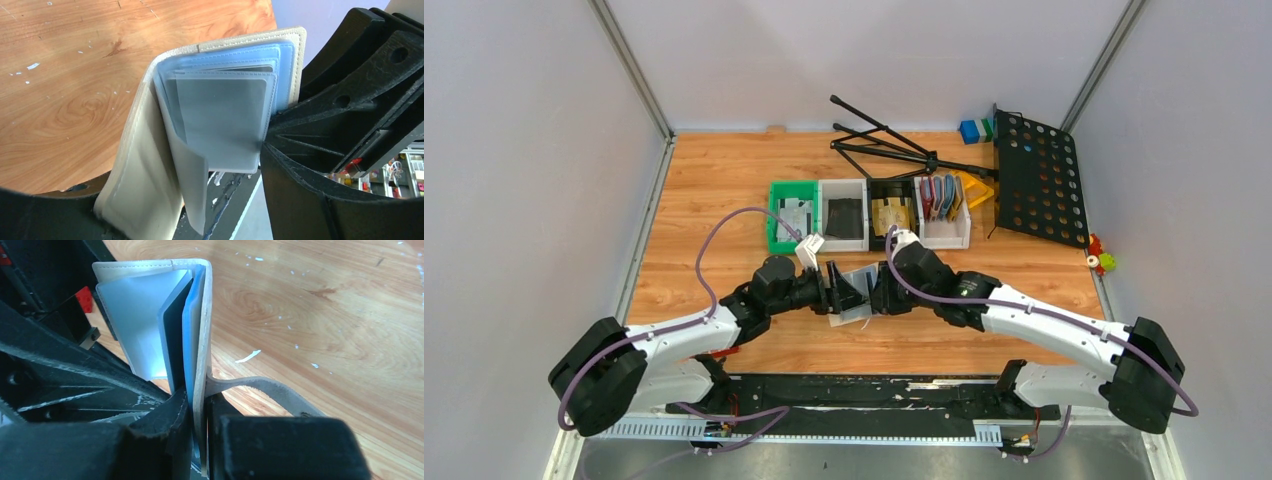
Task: Take the credit cards out of the card holder
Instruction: Remove the credit card from the card holder.
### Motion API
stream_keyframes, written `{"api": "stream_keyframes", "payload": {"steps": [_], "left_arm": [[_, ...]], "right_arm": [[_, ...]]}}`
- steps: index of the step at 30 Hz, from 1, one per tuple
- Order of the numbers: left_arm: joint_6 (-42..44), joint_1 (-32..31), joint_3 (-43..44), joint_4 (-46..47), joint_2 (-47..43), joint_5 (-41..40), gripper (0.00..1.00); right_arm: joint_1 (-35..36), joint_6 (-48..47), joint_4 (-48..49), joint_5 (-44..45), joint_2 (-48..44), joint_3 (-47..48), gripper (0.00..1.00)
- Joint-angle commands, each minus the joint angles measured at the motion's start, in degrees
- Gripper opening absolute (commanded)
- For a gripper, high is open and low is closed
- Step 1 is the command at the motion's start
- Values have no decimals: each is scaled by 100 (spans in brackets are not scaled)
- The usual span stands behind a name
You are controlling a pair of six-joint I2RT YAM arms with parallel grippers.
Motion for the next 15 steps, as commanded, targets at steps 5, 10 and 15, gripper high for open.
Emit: {"api": "stream_keyframes", "payload": {"steps": [5,10,15], "left_arm": [[295,-46,274,84,-95,-196,78],[14,-44,214,671,190,-56,79],[-266,-45,265,1244,592,1,78]], "right_arm": [[79,-188,-431,973,-14,408,0],[305,-244,-584,1158,234,680,0],[520,-298,-977,1581,518,1009,0]]}}
